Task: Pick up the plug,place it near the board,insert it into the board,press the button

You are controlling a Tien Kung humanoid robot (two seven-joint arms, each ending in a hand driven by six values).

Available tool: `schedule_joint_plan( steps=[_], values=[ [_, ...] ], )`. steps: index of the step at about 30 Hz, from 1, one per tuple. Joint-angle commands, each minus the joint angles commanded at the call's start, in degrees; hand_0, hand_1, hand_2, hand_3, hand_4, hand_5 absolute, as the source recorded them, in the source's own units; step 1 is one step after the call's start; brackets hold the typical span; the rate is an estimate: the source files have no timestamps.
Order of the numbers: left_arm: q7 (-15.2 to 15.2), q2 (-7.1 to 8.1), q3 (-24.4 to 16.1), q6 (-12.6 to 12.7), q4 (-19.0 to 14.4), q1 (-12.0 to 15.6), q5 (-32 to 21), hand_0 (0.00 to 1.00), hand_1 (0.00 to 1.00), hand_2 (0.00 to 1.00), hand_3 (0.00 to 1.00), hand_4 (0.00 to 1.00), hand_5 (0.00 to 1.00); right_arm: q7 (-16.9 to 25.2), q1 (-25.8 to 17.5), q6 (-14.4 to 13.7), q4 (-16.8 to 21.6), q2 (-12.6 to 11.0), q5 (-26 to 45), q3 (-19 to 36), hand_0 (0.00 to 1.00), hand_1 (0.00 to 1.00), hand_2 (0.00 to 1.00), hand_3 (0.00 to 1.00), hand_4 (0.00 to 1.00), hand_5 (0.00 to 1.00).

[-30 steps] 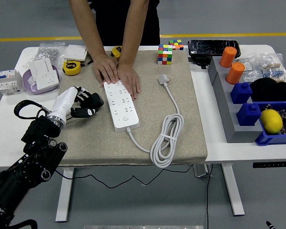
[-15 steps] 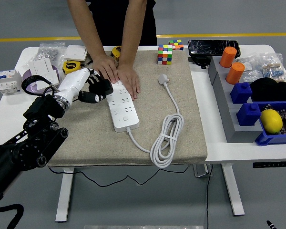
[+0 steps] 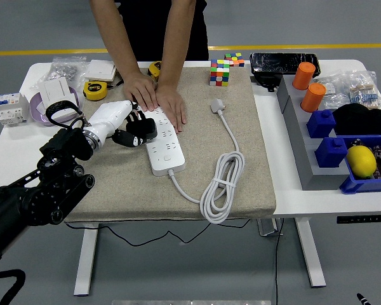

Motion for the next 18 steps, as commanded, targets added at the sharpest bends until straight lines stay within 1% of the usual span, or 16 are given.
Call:
schedule_joint_plan(
  steps=[18],
  values=[
    [0.64, 0.26, 0.94, -2.23, 0.06, -0.82, 0.95, 0.571, 0.557, 0.445, 0.451, 0.551, 0.002, 0.05, 0.24, -0.06, 0.0, -0.04, 0.39, -0.04, 0.908, 0.793, 0.774, 0.792, 0.998, 0.998]
  ],
)
